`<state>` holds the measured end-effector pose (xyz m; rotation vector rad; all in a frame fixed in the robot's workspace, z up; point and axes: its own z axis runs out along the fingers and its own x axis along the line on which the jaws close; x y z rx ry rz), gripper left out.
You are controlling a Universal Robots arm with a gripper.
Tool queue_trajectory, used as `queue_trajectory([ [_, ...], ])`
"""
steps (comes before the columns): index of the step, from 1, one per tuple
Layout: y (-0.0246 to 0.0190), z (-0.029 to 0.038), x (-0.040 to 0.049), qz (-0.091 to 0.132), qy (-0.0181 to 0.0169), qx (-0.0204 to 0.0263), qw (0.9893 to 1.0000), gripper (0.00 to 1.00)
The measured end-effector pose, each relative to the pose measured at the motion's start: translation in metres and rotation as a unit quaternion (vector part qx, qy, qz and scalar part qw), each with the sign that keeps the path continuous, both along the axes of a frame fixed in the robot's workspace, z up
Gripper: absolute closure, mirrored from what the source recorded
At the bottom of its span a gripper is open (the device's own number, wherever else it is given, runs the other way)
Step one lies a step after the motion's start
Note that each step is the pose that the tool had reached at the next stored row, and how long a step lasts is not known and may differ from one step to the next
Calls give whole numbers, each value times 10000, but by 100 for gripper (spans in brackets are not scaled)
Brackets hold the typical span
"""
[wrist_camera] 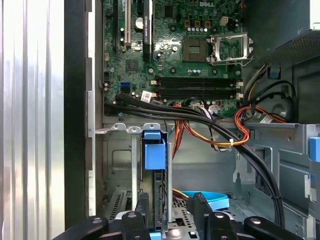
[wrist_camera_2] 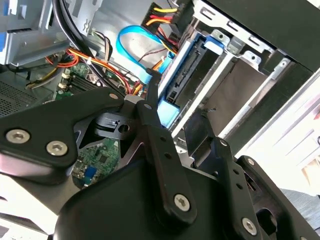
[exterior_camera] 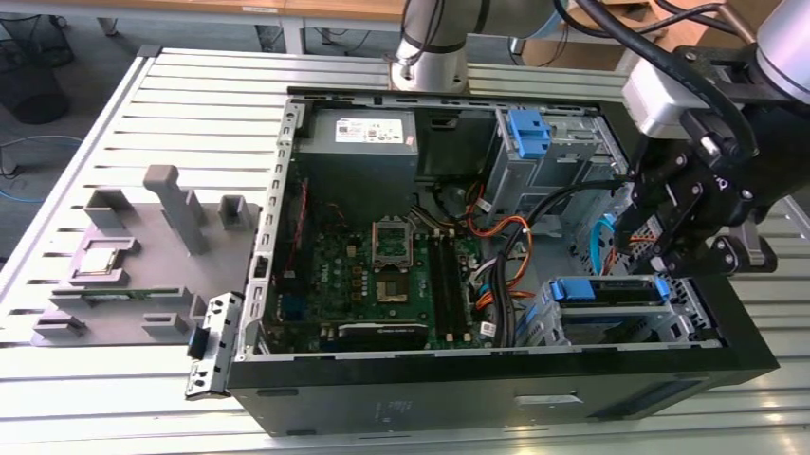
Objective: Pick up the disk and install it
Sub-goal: 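Insert the first disk wire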
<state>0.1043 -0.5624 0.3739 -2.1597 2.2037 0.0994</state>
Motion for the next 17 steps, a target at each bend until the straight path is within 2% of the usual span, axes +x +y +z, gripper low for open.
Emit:
queue_trajectory([
  [4, 46, -11, 0, -11, -31, 1, 10000, 52],
  [7, 65, -20, 0, -18, -48, 0, 10000, 52],
  [17, 146, -51, 19, -45, -60, 0, 10000, 52],
])
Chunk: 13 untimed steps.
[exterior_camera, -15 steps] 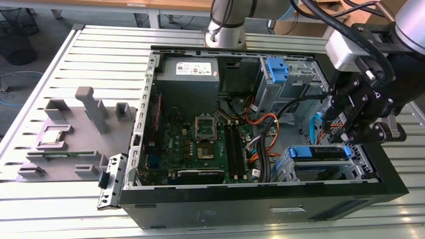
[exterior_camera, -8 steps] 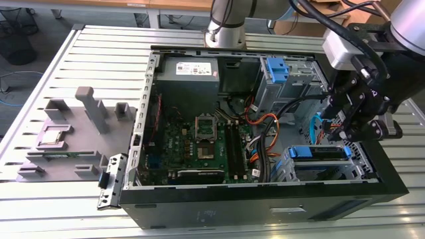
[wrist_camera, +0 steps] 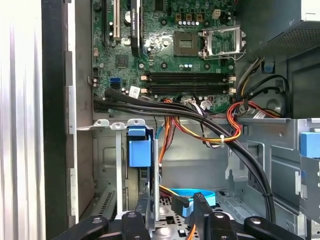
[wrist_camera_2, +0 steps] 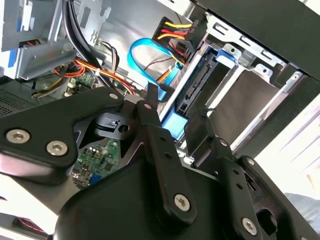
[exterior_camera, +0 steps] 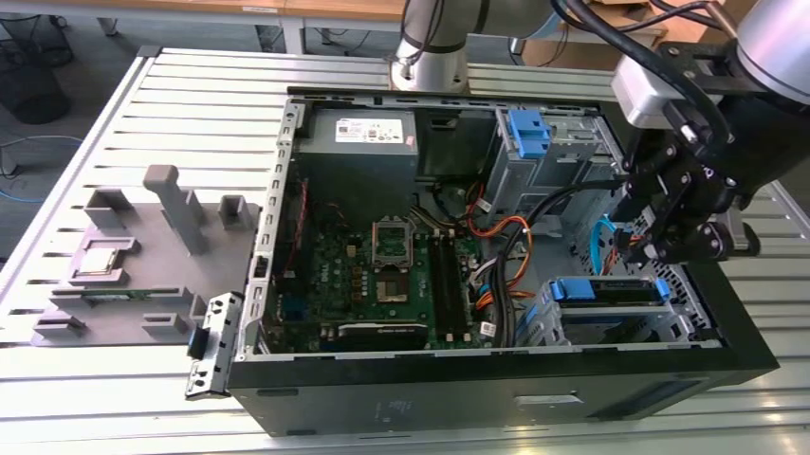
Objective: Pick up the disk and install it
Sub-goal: 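Insert the first disk wire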
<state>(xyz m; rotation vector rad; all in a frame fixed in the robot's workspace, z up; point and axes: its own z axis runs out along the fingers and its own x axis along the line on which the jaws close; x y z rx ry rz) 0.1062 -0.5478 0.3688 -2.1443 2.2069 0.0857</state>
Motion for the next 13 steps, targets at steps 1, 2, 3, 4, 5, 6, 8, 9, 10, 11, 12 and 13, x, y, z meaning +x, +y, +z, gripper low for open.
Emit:
queue_trajectory([
  [1, 9, -2, 4, -3, 0, 0, 10000, 52],
  [2, 18, -4, 8, -7, 0, 0, 10000, 52],
  [3, 27, -5, 12, -10, 0, 0, 10000, 52],
  [4, 34, -7, 17, -13, -1, 0, 10000, 52],
  [5, 41, -8, 21, -16, -1, 0, 10000, 52],
  [6, 47, -10, 24, -19, -1, 0, 10000, 52],
  [8, 58, -12, 33, -24, -1, 0, 10000, 52],
  [9, 63, -13, 36, -27, -1, 0, 10000, 52],
  [10, 66, -15, 40, -30, -1, 0, 10000, 52],
  [11, 68, -19, 42, -34, -1, 1, 10000, 52],
  [12, 68, -21, 45, -37, -1, 0, 10000, 52],
  [13, 68, -25, 49, -42, -1, 0, 10000, 52],
])
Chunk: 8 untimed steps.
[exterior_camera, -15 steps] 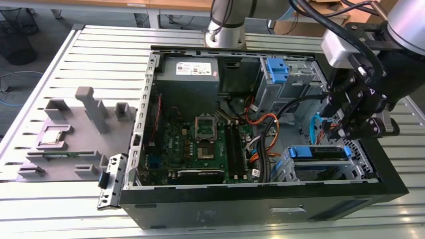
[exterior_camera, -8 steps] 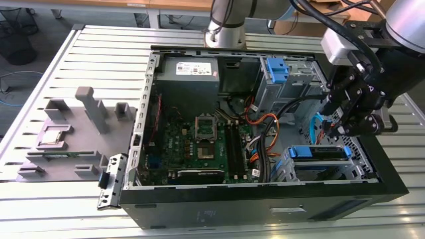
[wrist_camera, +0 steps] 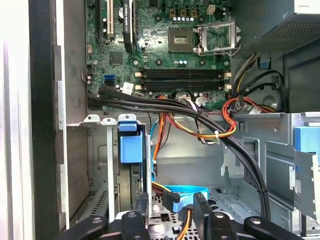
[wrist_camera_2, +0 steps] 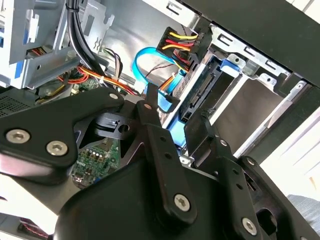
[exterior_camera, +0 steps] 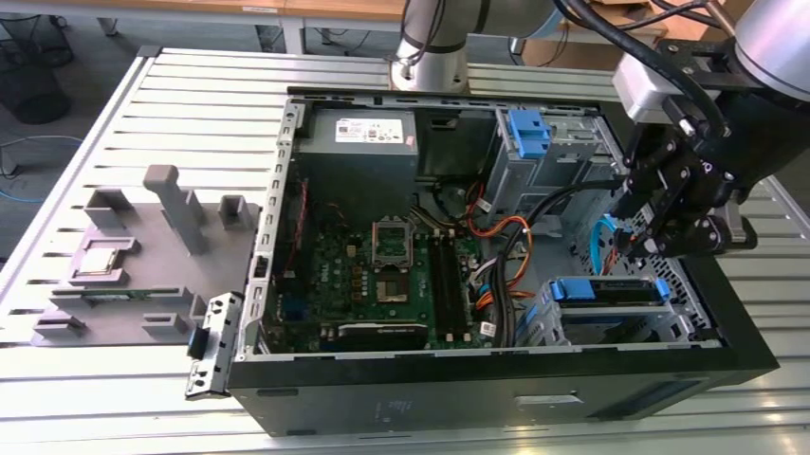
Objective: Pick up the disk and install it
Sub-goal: 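Insert the first disk wire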
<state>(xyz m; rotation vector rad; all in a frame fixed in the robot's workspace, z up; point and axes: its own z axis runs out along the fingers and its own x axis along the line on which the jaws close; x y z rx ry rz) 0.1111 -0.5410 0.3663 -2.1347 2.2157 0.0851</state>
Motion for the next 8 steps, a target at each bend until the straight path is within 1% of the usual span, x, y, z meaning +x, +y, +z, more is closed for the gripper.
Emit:
queue_trajectory([
  [4, 0, -22, 7, -21, 0, 0, 10000, 52],
  [8, 0, -25, 8, -28, 0, -1, 10000, 52],
])
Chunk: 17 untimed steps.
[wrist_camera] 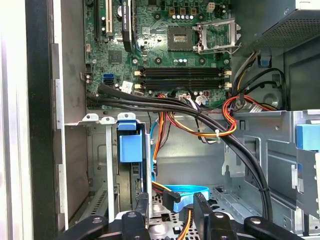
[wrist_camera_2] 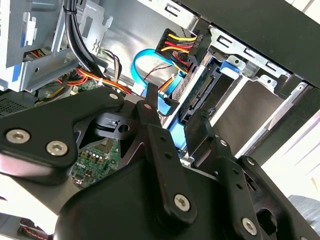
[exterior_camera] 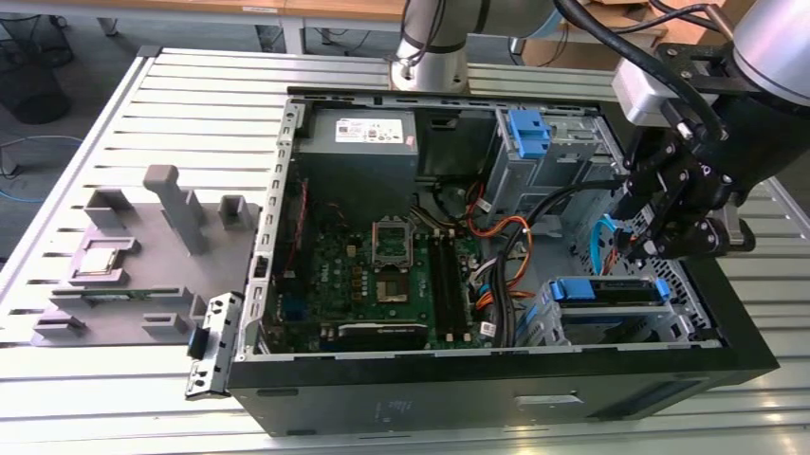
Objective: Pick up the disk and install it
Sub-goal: 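Insert the first disk wire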
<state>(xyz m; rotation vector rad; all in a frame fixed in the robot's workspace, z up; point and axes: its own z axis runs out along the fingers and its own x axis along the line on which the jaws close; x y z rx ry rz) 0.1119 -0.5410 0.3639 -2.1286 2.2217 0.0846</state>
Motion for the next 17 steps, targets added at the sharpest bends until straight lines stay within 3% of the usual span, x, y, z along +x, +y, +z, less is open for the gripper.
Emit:
queue_trajectory([
  [5, 0, 0, 0, 0, 0, 0, 10000, 52],
  [9, -13, 0, 0, -1, 0, -26, 10000, 52],
  [17, -22, -7, 0, 0, 0, -133, 9999, 52],
])
